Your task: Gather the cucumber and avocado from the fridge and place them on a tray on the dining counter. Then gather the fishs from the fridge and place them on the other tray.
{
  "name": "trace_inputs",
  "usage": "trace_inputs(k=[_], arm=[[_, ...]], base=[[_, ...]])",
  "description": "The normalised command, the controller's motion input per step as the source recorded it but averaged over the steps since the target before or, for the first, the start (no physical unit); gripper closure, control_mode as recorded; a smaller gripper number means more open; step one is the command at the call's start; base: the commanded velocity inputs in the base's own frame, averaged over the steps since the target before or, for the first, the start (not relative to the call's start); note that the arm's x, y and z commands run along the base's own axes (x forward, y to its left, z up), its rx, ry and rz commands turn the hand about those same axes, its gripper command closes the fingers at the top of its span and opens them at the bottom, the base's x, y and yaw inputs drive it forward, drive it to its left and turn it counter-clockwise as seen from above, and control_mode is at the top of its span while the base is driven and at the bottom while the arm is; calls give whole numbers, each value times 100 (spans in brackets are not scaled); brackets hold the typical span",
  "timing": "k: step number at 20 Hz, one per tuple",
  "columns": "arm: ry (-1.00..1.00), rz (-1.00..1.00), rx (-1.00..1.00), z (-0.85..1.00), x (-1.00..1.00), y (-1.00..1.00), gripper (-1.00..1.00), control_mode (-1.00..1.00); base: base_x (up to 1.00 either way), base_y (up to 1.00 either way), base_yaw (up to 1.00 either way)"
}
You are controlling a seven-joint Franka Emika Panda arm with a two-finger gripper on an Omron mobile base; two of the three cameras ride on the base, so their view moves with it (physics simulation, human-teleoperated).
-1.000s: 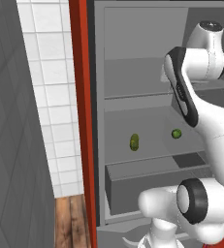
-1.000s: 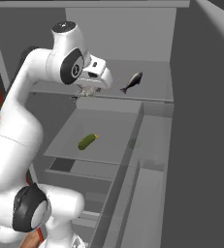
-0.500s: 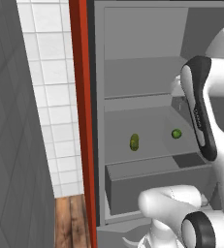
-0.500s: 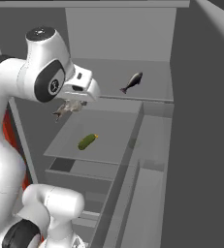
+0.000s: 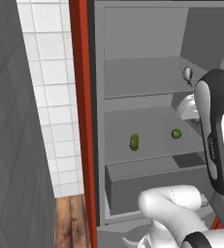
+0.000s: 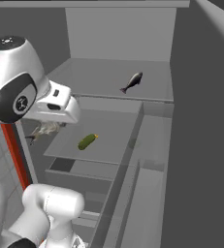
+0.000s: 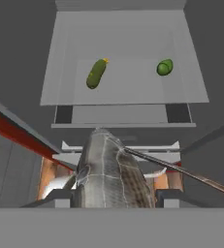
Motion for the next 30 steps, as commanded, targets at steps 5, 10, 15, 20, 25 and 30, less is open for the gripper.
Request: trace_inputs(k=[5,10,15,20,25,30], arm=[[13,1,-2,0,-41,46,100,-100],[1,1,0,-1,-11,5,100,-100],[1,0,0,0,-6,0,100,100],[0,0,0,0,0,0,100,100],[0,0,0,0,0,0,100,100],[0,0,0,0,0,0,100,100]], base=[[0,0,0],[0,0,0],[-40,0,0],[-100,14,-3],[-89,39,-19],[-91,1,-39]])
